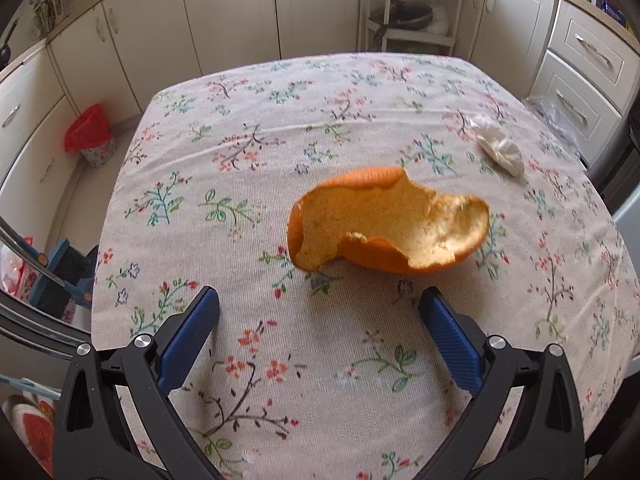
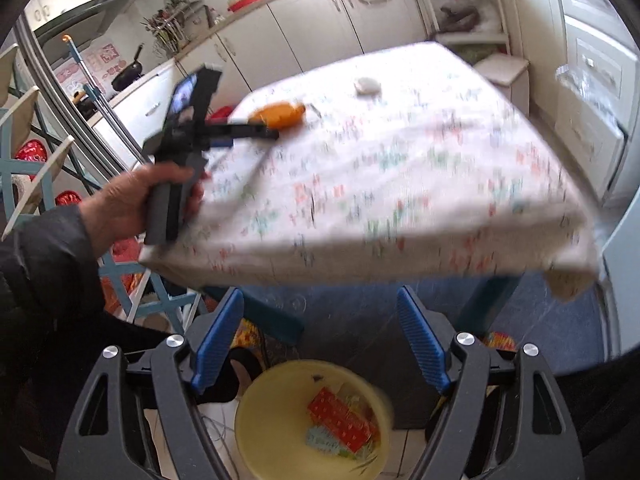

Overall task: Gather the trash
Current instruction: 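Move both tools back up to the last peel and tissue on the table, then grasp the orange peel with the left gripper while the right grasps the white tissue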

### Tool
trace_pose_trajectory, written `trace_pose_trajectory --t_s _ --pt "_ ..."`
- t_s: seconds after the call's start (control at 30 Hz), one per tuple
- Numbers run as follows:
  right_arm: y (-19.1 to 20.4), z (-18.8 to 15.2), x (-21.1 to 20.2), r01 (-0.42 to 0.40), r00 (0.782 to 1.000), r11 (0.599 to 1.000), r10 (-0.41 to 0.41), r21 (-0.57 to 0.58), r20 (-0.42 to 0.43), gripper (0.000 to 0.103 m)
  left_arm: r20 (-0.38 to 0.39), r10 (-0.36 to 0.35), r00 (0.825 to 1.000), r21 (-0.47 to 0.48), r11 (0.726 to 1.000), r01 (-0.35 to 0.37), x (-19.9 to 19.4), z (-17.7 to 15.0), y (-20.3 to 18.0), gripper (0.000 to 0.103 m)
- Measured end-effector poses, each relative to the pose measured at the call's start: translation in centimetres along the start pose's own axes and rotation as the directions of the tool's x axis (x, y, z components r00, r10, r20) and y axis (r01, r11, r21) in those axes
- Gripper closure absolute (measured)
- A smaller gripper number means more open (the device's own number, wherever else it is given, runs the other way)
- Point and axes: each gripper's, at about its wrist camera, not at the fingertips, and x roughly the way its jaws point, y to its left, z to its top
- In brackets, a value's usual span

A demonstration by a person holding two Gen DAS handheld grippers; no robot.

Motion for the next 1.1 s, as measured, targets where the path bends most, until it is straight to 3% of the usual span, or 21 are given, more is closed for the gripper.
trace_pose_trajectory --t_s 0.07,0.13,0.23,0.37,0.67,0.9,0.97,1.03,1.1 --pt "-0.1 2.3 -0.3 0.002 0.999 1.000 -0.001 -0.018 0.033 0.027 -0.015 -0.002 1.000 -0.014 1.000 0.002 -0.2 -0.1 0.0 0.007" --pt "-0.4 5.2 -0.3 0.007 0.998 0.999 -0.005 -0.032 0.066 0.027 -0.010 -0.075 0.997 -0.056 0.996 0.074 -1.0 0.0 0.2 0.007" --pt "-0.8 9.7 0.7 0.024 0.995 0.997 -0.017 -0.077 0.097 0.027 0.091 -0.119 0.989 -0.088 0.988 0.127 -3.4 0.4 0.9 0.007" --pt "-1.4 14.6 3.5 0.058 0.992 0.991 -0.043 -0.123 0.121 0.027 0.151 -0.143 0.978 -0.119 0.980 0.162 -4.5 1.2 1.7 0.007" --pt "-3.6 20.7 11.3 0.139 0.988 0.982 -0.128 -0.129 0.089 0.033 0.114 -0.092 0.989 -0.036 0.995 0.097 -2.2 3.2 0.4 0.014" --pt "-4.7 22.4 15.5 0.155 0.988 0.981 -0.152 -0.119 0.038 0.033 0.046 -0.110 0.993 -0.031 0.993 0.112 0.4 4.3 0.5 0.033" --pt "-4.6 22.6 16.6 0.160 0.987 0.979 -0.157 -0.128 0.028 0.033 0.024 -0.124 0.992 -0.032 0.992 0.125 1.1 4.5 0.6 0.047" --pt "-4.4 22.9 17.5 0.161 0.987 0.977 -0.160 -0.139 0.016 0.036 0.005 -0.138 0.990 -0.035 0.990 0.138 1.7 4.6 0.6 0.072" --pt "-4.2 23.1 18.4 0.163 0.986 0.975 -0.164 -0.152 0.008 0.038 -0.004 -0.158 0.987 -0.039 0.987 0.158 1.8 4.8 0.6 0.079"
